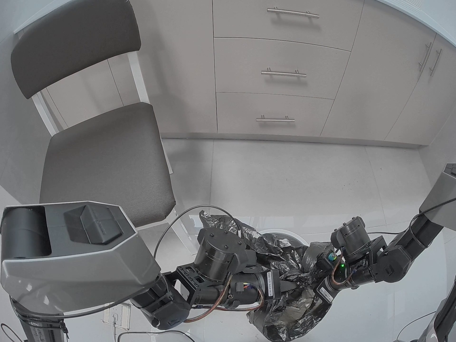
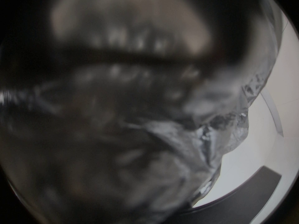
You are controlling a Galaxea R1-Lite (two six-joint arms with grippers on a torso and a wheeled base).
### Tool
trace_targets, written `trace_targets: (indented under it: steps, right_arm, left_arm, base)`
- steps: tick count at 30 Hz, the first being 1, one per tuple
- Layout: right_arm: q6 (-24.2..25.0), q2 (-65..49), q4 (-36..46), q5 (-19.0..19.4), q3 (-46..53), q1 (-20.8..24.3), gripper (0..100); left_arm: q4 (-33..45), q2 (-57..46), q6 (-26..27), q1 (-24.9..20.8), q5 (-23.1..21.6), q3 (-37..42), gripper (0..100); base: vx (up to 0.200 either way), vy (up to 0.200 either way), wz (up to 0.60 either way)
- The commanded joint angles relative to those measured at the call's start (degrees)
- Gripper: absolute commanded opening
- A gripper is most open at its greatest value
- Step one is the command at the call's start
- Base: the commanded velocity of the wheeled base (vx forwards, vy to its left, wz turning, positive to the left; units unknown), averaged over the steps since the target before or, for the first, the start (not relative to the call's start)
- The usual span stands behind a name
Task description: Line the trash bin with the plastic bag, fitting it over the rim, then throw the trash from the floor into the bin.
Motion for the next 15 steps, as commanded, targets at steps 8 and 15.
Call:
trace_targets:
  steps: [8, 15]
  right_arm:
    - [-3.0, 0.9, 0.0, 0.2, 2.1, -0.1, 100]
    - [-2.7, -3.5, 1.4, 0.6, 5.0, 0.3, 100]
  left_arm:
    - [0.0, 0.4, -0.1, 0.0, 0.0, 0.1, 0]
    - [0.0, 0.5, 0.0, 0.0, 0.0, 0.1, 0]
  base:
    - [0.0, 0.0, 0.0]
    - [0.0, 0.0, 0.0]
